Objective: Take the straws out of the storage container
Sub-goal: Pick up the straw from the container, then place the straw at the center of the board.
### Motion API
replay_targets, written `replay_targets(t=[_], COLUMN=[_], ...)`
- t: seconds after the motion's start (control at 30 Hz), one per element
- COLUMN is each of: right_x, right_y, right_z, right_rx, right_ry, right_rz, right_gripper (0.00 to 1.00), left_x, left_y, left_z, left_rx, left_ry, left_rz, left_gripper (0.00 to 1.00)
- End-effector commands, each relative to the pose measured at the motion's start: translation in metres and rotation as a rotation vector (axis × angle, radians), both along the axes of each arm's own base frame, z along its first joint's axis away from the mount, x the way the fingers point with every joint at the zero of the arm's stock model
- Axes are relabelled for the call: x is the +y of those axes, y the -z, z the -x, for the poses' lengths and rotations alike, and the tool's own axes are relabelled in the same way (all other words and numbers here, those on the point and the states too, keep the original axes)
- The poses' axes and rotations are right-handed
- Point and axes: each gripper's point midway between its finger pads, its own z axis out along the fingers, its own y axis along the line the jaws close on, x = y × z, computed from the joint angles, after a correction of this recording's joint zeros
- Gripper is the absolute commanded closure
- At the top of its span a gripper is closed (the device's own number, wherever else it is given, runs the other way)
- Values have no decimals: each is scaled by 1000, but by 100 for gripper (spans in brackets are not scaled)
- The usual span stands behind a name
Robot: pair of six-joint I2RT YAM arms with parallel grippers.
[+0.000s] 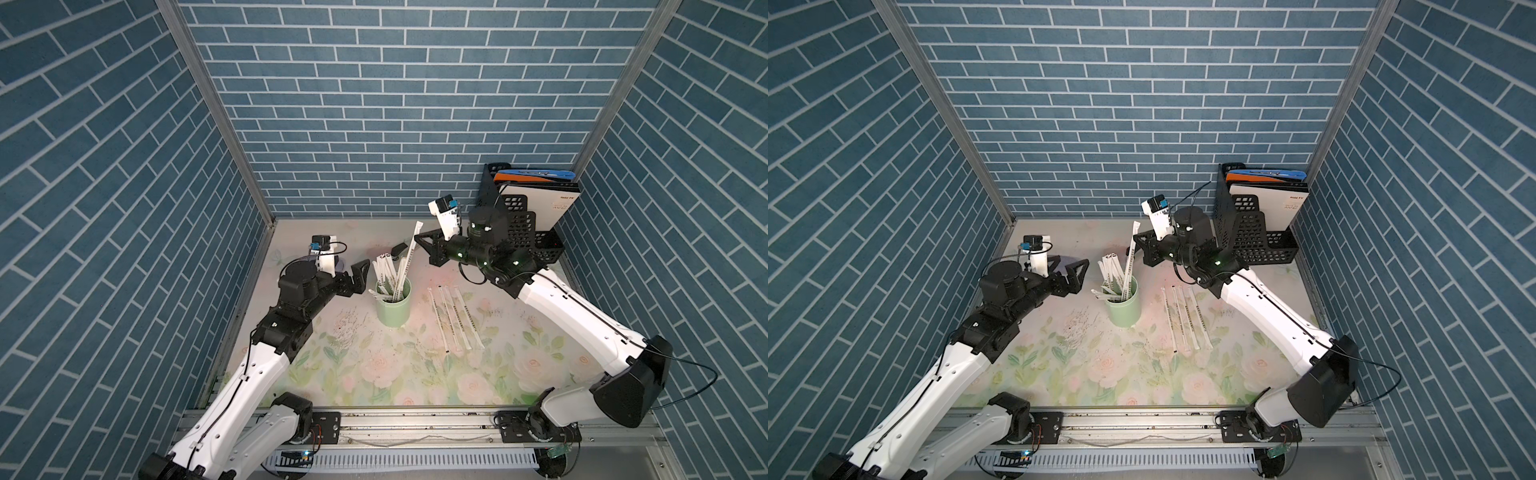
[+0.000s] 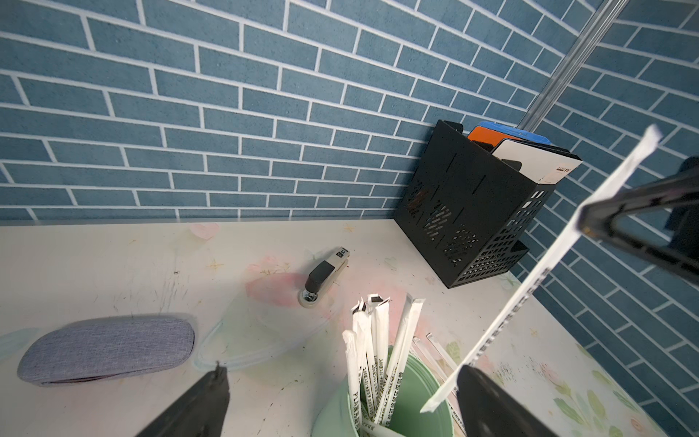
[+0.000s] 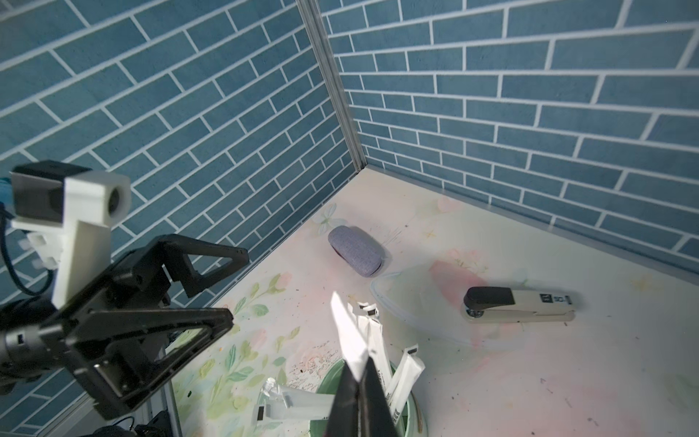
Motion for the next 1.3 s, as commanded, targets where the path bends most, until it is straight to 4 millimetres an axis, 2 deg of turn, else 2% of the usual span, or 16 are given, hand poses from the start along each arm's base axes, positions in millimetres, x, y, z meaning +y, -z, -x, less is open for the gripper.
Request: replay_targets(t=[0.0, 0.13, 0.27, 0.33, 0.47, 0.57, 0.63, 0.77, 0.93, 1.1, 1.27], right_x=[-26, -46, -75, -91, -132, -160, -172, -188, -201, -209, -210], right_y=[-20, -34, -24, -9, 33, 68, 90, 137, 180, 218, 245], right_z=[2, 0, -14, -22, -40, -47, -47, -42, -42, -37, -39], right_rx=[-56, -70, -15, 47, 198, 302, 376, 507, 606, 686, 734], right_ry=[78, 138, 256, 304, 410, 471, 476, 467, 453, 427, 417], right_rz=[98, 187, 323, 385, 490, 560, 604, 709, 733, 804, 838], right_gripper=[99, 99, 98, 98, 99, 99, 99, 99, 99, 99, 98], left_x=[-3, -3, -3, -3, -4, -4, -4, -5, -5, -6, -6], left_y=[-4, -4, -5, -5, -4, -4, -3, -1, -1, -1, -1], left_z=[2, 2, 2, 2, 2, 2, 2, 1, 1, 1, 1], left_rx=[-8, -9, -10, -9, -7, -7, -6, 3, 3, 3, 3], left_ry=[19, 21, 21, 21, 23, 22, 21, 26, 26, 29, 31], left_rz=[4, 5, 5, 5, 5, 5, 4, 4, 5, 4, 6], left_gripper=[0, 0, 1, 0, 0, 1, 0, 0, 1, 0, 0])
